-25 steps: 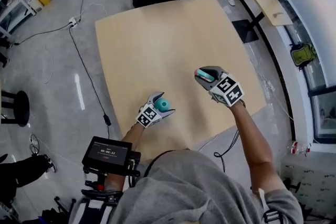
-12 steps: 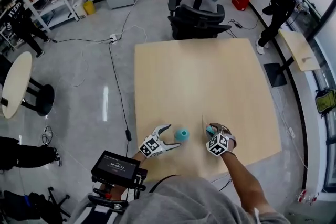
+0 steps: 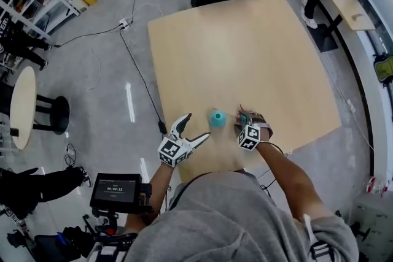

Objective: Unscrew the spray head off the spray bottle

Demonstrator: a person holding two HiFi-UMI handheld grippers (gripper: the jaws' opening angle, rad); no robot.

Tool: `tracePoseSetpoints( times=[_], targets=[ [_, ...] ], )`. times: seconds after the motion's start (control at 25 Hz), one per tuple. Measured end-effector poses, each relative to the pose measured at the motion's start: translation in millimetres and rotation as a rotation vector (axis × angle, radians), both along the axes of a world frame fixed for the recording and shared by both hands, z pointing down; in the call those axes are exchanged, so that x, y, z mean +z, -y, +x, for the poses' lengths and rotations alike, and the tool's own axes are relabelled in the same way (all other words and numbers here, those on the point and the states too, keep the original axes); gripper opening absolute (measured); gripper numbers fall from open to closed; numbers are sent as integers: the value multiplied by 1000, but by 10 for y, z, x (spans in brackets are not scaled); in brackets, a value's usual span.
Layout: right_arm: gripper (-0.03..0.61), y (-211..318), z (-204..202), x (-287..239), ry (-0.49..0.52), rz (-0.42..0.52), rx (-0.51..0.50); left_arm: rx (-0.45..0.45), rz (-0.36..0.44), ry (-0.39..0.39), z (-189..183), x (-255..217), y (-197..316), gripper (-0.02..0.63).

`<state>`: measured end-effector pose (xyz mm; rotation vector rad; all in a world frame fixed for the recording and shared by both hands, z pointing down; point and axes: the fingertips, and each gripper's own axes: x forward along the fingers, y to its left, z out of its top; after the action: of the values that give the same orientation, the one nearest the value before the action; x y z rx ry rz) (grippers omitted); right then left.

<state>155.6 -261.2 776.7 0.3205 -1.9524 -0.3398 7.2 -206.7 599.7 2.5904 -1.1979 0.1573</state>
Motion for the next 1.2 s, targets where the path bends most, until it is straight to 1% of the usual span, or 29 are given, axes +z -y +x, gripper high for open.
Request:
tracePoseSetpoints(
  times=[0.04, 0.08, 0.16, 0.2, 0.24, 0.28, 0.32, 0.36, 0.4, 0.48, 0.56, 0.6, 0.64, 0.68, 0.72, 0.8, 0.92, 1.0, 1.08, 1.2],
  targets=[
    [322, -27, -8, -3, 23, -29, 18, -7, 3, -16, -23, -34, -17, 436],
    [351, -62, -5, -13, 40, -59, 37, -11, 6, -27, -50, -63, -34, 425],
    [354, -165, 10, -68, 67, -105, 81, -11, 14, -39, -125, -124, -99, 379],
    [355, -229, 13, -125, 83, -115, 111, -9, 18, -45, -184, -165, -164, 338],
    [355, -292, 7, -217, 106, -115, 149, -8, 23, -53, -258, -226, -247, 280],
    [354, -345, -8, -355, 140, -106, 194, -9, 30, -67, -341, -318, -340, 198],
    [356, -387, -39, -554, 191, -92, 246, -12, 40, -85, -425, -446, -437, 133],
    [354, -416, -97, -819, 264, -79, 307, -13, 56, -102, -508, -607, -537, 91],
    [354, -433, -186, -1143, 359, -68, 373, -10, 77, -114, -587, -782, -635, 56],
    [354, -426, -402, -1855, 586, -53, 501, -4, 120, -119, -710, -1094, -771, 11],
    [351, -401, -562, -2495, 801, -30, 574, 4, 149, -128, -751, -1328, -801, 4],
    [326, -402, -601, -2779, 890, -11, 586, 12, 164, -140, -740, -1444, -791, 3],
    [177, -420, -619, -3042, 967, 10, 590, 24, 181, -151, -718, -1570, -778, 3],
    [6, -455, -628, -3279, 1032, 25, 589, 35, 200, -154, -694, -1701, -766, 3],
    [5, -503, -640, -3488, 1084, 34, 582, 43, 219, -148, -671, -1831, -759, 3],
    [5, -627, -662, -3820, 1137, 58, 545, 50, 252, -121, -639, -2072, -752, 3],
    [5, -850, -651, -4154, 1157, 81, 456, 42, 283, -85, -621, -2337, -770, 3],
    [5, -974, -617, -4298, 1149, 91, 409, 37, 298, -60, -627, -2447, -788, 3],
    [5, -1062, -566, -4378, 1120, 114, 394, 33, 305, -43, -647, -2520, -797, 3],
    [5, -1186, -519, -4404, 1092, 123, 406, 26, 303, -50, -691, -2574, -828, 3]
  ],
)
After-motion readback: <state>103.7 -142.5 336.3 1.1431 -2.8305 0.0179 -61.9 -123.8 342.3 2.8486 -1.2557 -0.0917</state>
